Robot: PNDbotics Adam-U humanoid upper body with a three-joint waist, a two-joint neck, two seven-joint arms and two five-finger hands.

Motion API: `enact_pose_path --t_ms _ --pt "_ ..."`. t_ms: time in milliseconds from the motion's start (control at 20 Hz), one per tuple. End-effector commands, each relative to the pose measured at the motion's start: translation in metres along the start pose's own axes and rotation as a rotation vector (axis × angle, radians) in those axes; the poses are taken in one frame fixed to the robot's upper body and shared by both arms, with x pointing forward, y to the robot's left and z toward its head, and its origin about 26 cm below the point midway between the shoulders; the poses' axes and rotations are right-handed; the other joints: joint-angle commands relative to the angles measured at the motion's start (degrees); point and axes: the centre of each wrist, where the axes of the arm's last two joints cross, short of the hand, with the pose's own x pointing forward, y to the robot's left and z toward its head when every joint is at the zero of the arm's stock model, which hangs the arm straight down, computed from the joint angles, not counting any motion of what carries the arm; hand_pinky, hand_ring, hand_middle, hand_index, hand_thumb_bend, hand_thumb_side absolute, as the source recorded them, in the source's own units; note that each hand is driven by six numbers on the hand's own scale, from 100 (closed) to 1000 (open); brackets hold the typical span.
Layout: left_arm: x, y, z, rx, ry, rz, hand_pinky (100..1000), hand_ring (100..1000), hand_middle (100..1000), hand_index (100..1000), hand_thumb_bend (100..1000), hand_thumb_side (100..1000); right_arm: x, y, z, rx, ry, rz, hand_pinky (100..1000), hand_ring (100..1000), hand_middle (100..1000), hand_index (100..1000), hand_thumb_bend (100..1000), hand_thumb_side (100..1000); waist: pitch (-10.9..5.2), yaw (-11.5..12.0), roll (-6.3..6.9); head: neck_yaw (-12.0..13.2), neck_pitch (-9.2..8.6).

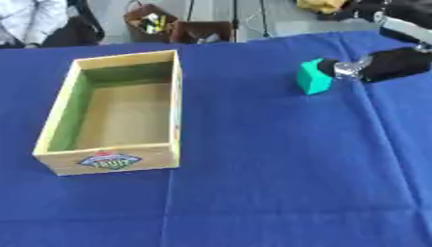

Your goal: Pick up objects on the table and place them in the box.

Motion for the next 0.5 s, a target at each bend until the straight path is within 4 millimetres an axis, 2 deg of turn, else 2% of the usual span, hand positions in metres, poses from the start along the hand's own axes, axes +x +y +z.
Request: enact_pose_path --t_ms 50,350,500 --pt "0.007 -0.001 -0.007 -0.011 -0.035 0.012 611 734 814 902 100 1000 -0.007 -0.008 -0.006 0.000 0.046 0.010 934 981 911 995 446 824 -0.91 0.23 -0.31 -0.34 -0.90" --pt "0.008 -0.002 -0.008 -0.012 -0.038 0.014 611 733 814 902 100 1000 -0.019 -0.005 -0.026 0.048 0.061 -0.039 937 983 915 1000 452 799 -0.38 0.67 -0.57 -0.70 -1.16" --pt "0.008 -0.002 -0.008 -0.013 -0.038 0.015 610 733 815 901 100 1000 -0.024 -0.004 -0.032 0.052 0.071 -0.056 934 978 902 989 483 848 -0.08 0.74 -0.62 -0.67 -1.09"
